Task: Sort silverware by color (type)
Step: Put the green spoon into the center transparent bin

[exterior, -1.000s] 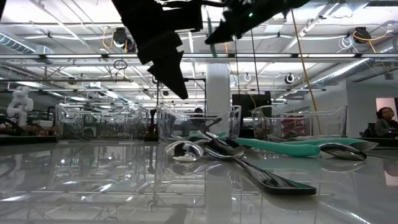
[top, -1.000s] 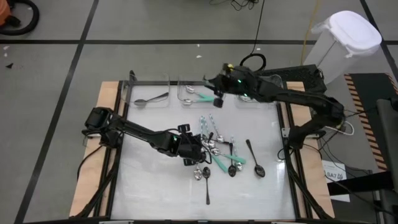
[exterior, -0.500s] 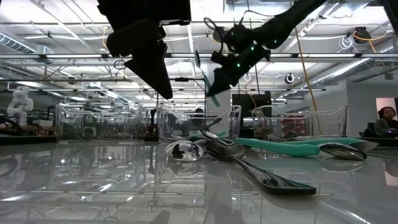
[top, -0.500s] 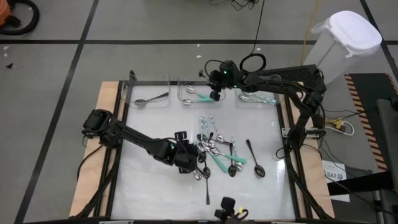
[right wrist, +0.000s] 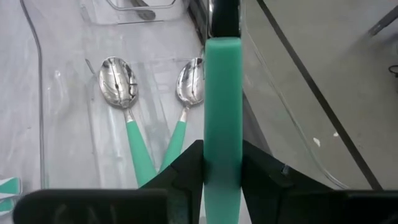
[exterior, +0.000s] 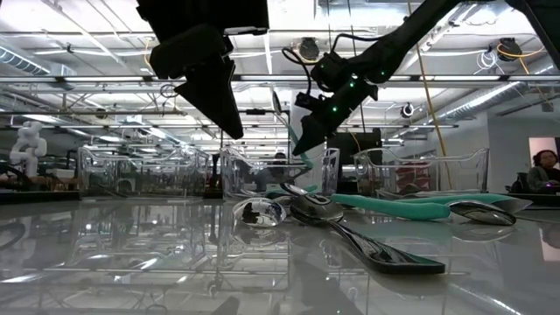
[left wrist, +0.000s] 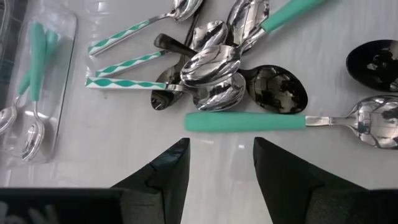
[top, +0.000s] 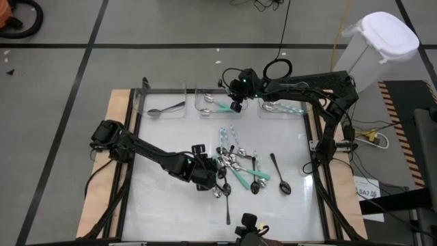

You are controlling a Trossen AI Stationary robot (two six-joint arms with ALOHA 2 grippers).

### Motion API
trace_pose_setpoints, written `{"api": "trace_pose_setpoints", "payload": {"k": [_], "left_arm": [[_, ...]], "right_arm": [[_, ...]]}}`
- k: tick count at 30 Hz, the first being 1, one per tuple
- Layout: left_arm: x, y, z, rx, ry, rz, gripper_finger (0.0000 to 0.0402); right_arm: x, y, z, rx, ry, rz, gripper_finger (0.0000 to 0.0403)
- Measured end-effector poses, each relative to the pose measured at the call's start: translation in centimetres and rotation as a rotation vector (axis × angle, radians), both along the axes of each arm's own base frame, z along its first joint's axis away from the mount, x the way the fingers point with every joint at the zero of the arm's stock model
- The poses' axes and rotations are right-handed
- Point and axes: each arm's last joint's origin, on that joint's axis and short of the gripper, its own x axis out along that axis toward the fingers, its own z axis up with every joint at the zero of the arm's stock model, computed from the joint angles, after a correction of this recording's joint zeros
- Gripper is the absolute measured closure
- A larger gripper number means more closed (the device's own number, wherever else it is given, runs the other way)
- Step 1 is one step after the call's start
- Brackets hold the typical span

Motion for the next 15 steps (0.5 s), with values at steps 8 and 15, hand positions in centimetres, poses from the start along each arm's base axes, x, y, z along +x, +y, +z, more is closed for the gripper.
{"api": "trace_pose_setpoints", "payload": {"k": [8, 15], "left_arm": [[0.0, 0.0, 0.0, 0.004, 0.003, -0.005, 0.0225], [-0.1, 0.0, 0.0, 0.008, 0.01, -0.01, 0.0225]], "right_arm": [[0.1, -0.1, -0.8, 0.014, 0.018, -0.001, 0.0319], [0.4, -0.3, -2.4, 0.034, 0.054, 0.001, 0.0319]]}}
